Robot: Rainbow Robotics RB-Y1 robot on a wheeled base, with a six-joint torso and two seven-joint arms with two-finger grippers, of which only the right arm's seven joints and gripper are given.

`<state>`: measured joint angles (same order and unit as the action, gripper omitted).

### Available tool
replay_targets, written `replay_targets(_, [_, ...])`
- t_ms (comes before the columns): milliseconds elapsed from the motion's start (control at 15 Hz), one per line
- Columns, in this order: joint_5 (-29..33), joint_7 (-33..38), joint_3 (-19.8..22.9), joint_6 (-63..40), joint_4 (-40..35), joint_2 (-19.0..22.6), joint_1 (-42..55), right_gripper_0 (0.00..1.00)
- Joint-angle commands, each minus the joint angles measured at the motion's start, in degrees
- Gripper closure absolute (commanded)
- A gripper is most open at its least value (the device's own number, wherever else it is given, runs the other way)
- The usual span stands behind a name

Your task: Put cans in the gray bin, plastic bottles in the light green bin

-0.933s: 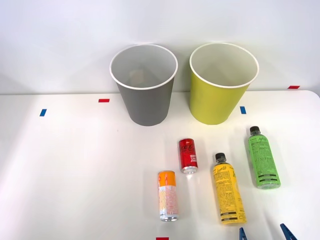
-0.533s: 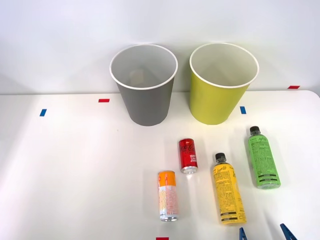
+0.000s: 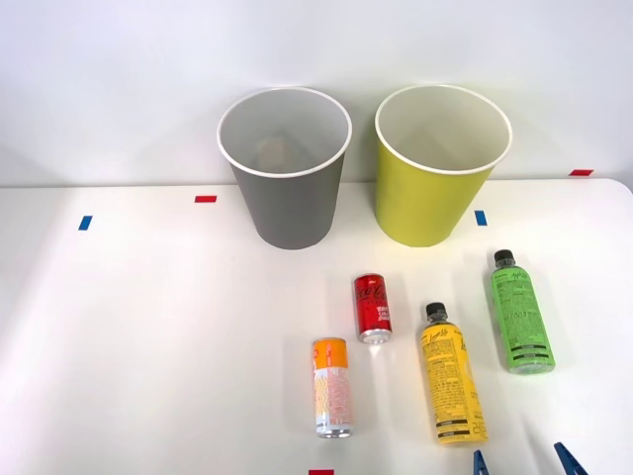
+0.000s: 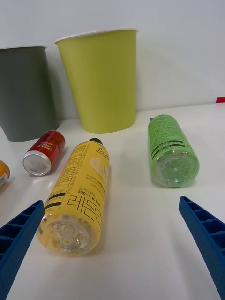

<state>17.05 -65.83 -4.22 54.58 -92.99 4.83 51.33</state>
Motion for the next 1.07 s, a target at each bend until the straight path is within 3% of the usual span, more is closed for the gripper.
replay_targets(67, [0.0,0.0,0.0,0.0,0.0,0.0,0.0,0.00])
replay_targets(1067, [0.0,0.0,0.0,0.0,0.0,0.0,0.0,0.00])
